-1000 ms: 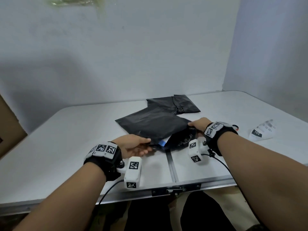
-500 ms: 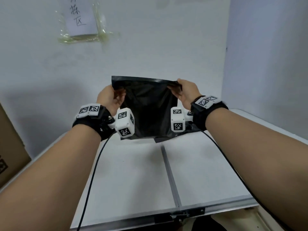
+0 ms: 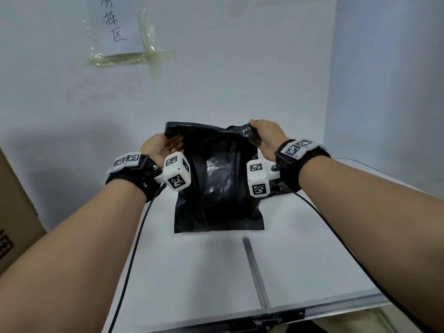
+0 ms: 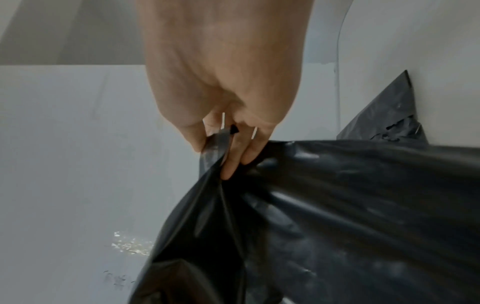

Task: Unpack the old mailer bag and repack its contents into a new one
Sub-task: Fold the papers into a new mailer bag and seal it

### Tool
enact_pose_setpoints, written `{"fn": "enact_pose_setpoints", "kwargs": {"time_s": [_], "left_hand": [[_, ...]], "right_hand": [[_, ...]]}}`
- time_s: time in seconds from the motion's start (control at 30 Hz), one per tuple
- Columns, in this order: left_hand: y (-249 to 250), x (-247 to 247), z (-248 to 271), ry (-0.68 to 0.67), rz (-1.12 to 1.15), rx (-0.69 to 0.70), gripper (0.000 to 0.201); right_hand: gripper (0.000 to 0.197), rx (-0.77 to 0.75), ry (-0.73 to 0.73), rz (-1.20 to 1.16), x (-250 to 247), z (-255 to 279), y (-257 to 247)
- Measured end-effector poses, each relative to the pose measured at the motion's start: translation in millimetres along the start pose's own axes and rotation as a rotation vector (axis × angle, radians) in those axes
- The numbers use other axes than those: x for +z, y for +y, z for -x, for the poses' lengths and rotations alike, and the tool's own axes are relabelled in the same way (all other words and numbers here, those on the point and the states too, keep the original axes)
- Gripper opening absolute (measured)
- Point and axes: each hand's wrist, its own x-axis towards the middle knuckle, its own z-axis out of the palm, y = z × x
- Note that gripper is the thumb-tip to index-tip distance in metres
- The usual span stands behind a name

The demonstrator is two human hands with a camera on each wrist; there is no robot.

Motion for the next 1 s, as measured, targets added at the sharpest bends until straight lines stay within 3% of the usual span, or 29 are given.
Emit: {"fn": "enact_pose_setpoints", "kwargs": {"time_s": [0.17,0.27,0.33,0.47,0.57,0.67,0.8,0.9,0.97,1.0], "left_hand": [[20.9,-2.0,-11.0,-0.019,0.264,0.182,0.016],[10.5,-12.1,-2.0,0.005,0.288,0.198,0.01],[-15.1,-26.4,5.9,0.045,0.218,0.096,0.01],[-83.7,-64.4,16.0,0.081,-0.261,-0.276,0.019],[-129.8,-93.6,15.1,0.048,-0.451,-0.494,0.017],[-157.1,-108.0,17.2,0.043,-0.65,-0.592,0.012],[-161.5,-101.3,30.0,0.087,-0.917,-0.524,0.023],[-155.5,-90.5,38.4,0.081,-1.08,-0.452,0.016],[-152.4,-83.9,38.0,0.08,-1.251,-0.354,0.013],[-152.2,-80.6,36.4,0.096,-1.335,-0.264,0.023]], "right_hand": [[0.028,-0.14,-0.015,-0.15,17.4,-1.7,-7.1],[0.031,-0.139,0.062,-0.11,16.0,2.1,0.3],[0.03,-0.062,0.132,-0.014,6.2,11.8,23.3],[0.02,0.22,0.224,0.16,-24.1,48.2,86.0],[0.018,0.398,0.134,0.195,-43.3,74.4,113.1],[0.018,0.587,0.033,0.277,-59.9,95.5,123.5],[0.013,0.709,-0.036,0.392,-79.6,110.4,129.6],[0.01,0.729,-0.082,0.436,-90.3,111.4,132.9],[0.013,0.717,-0.114,0.403,-95.1,112.3,136.1],[0.016,0.696,-0.104,0.376,-96.8,112.8,138.1]]}}
